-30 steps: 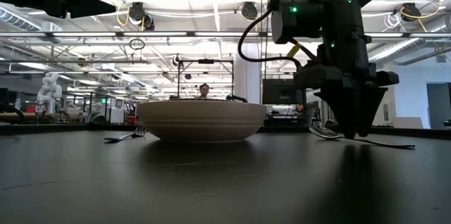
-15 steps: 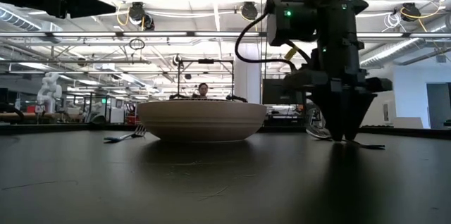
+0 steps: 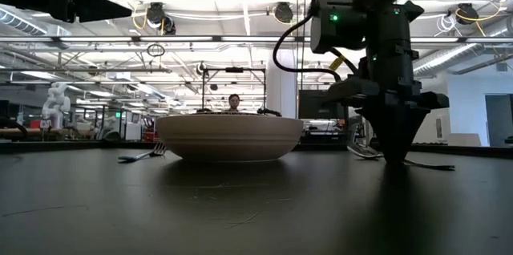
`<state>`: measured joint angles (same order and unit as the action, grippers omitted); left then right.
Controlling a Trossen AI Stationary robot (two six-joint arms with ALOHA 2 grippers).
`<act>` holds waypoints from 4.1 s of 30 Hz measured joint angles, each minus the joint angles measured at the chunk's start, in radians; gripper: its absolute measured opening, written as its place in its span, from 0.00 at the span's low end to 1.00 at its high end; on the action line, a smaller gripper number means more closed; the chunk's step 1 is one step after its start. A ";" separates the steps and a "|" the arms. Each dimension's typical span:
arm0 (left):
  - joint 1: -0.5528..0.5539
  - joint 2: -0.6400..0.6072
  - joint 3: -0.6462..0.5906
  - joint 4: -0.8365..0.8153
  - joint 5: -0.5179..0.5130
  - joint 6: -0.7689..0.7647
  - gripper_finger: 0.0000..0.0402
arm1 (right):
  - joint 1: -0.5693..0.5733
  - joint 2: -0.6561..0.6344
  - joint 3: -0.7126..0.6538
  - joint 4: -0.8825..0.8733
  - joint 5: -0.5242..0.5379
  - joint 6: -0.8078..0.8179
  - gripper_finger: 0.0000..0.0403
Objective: Set table place
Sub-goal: Put the spoon into the yellow bowl
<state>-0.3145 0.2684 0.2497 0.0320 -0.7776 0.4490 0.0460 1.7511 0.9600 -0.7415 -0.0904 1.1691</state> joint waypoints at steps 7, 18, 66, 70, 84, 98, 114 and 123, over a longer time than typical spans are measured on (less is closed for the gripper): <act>0.000 0.000 0.000 0.001 0.019 -0.008 0.22 | 0.002 -0.045 -0.001 0.000 0.028 -0.074 0.02; 0.000 0.000 0.000 0.003 0.019 -0.012 0.22 | -0.007 -0.155 0.011 -0.053 0.092 -0.194 0.00; 0.000 0.000 0.000 -0.004 0.018 -0.008 0.22 | -0.097 0.392 1.275 -0.828 0.299 -1.189 0.00; 0.000 0.000 0.000 -0.005 0.018 -0.008 0.22 | -0.079 0.408 1.275 -0.832 0.460 -1.251 0.00; 0.000 0.000 0.000 -0.031 0.018 -0.033 0.22 | 0.001 0.408 1.138 -0.741 0.736 -1.646 0.00; 0.000 0.000 0.000 -0.038 0.018 -0.040 0.22 | 0.021 0.408 0.943 -0.393 1.032 -2.073 0.00; 0.000 0.000 0.000 -0.046 0.018 -0.045 0.22 | 0.036 0.408 0.890 -0.157 1.066 -2.330 0.00; 0.000 0.000 0.000 -0.051 0.018 -0.052 0.22 | 0.061 0.408 0.890 -0.098 1.058 -2.474 0.00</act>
<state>-0.3145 0.2684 0.2497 -0.0189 -0.7597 0.3965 0.1074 2.1586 1.8500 -0.8395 0.9680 -1.3048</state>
